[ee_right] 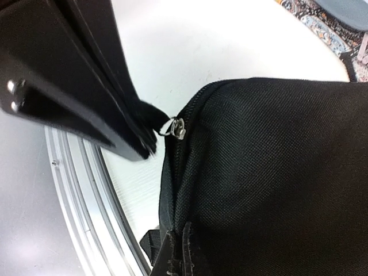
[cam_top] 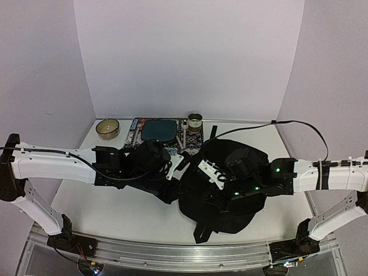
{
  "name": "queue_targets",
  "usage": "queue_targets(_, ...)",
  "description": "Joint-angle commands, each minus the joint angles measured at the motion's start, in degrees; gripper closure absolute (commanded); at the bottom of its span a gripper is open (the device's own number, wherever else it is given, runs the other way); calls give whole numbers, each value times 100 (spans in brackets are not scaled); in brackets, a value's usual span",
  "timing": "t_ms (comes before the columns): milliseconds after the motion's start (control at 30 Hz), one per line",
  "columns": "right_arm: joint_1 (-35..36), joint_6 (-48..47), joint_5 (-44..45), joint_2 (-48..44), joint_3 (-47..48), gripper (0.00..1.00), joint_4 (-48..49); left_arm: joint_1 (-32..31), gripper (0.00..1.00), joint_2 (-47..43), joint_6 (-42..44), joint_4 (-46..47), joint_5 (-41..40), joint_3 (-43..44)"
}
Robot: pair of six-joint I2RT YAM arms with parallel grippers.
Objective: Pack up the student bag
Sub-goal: Zip the largest pocket of the bag in the student bag.
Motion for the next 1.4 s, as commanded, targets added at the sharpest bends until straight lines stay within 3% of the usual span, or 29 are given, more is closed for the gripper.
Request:
queue_targets(0, 6, 34, -294, -337, -115, 100, -390, 329, 100, -477, 211, 510, -191, -113)
queue_targets(267, 6, -116, -724, -812, -175, 100, -1062, 1187, 100, -144, 789, 371, -219, 189)
queue_targets(600, 8, -173, -1073, -1158, -175, 100, -1715, 1904, 100, 948, 1312, 244, 33, 963)
queue_targets(833, 6, -192, -958, -1288, -109, 100, -1934, 2250, 100, 1252, 1361, 270, -156, 851)
queue_targets(933, 7, -127, -744, -1266, 1, 100, -2002, 2235, 100, 1384, 1343, 305, 490, 1043)
queue_targets(1000, 7, -60, -541, -1196, 89, 100, -2025, 1903, 100, 1333, 1345, 467, 697, 1083)
queue_targets(1233, 7, 258, -168, -923, 202, 53, -1366, 897, 100, 1138, 1077, 900, 1073, 1054)
queue_targets(1367, 7, 642, -52, -844, 26, 42, -722, 646, 100, 938, 930, 1090, 1105, 937)
